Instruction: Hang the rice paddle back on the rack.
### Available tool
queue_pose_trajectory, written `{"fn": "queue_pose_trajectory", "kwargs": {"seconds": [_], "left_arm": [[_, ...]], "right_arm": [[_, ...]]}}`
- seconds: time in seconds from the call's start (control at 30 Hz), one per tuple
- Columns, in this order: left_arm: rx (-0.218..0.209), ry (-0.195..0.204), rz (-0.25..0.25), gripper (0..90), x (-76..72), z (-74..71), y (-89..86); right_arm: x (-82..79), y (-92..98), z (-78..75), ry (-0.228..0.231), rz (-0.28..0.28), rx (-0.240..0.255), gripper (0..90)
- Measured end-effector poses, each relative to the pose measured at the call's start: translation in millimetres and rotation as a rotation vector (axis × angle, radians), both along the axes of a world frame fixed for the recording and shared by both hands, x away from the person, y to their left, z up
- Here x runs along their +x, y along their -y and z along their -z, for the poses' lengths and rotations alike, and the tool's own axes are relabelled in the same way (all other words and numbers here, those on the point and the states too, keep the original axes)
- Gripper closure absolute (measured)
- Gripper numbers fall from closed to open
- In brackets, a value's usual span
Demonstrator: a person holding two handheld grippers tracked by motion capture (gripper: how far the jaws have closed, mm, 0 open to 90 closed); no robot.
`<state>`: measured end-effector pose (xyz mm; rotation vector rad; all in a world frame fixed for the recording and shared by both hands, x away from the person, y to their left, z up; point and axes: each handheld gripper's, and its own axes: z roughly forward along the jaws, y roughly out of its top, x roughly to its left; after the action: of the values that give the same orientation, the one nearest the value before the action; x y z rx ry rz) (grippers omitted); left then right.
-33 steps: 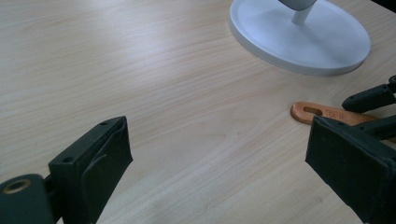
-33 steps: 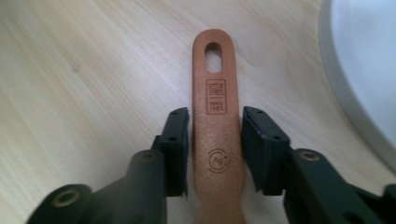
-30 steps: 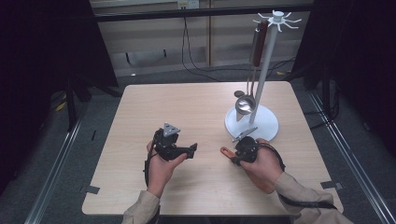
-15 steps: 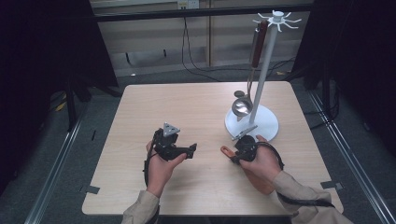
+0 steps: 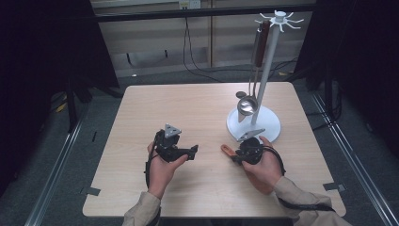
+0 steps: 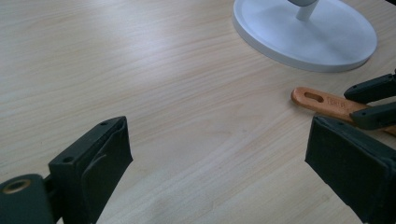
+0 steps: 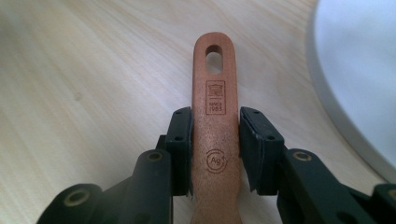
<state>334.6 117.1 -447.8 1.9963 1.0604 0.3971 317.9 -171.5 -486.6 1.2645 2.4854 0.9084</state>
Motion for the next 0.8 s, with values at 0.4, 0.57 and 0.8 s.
{"fn": "queue_pose_trajectory", "kwargs": {"seconds": [0.4, 0.57, 0.8], "left_arm": [[-0.004, -0.008, 0.005, 6.4, 0.4, 3.0, 1.7], [-0.003, -0.010, 0.003, 6.4, 0.3, 3.5, 2.4], [0.011, -0.008, 0.012, 6.4, 0.3, 3.1, 1.5]], "right_arm": [[-1.3, 13.7, -8.2, 0.065, 0.092, 0.072, 66.6], [-5.0, 17.3, -13.6, 0.151, 0.131, 0.192, 66.6], [-13.3, 15.7, -28.5, 0.276, 0.148, 0.287, 66.6]]}}
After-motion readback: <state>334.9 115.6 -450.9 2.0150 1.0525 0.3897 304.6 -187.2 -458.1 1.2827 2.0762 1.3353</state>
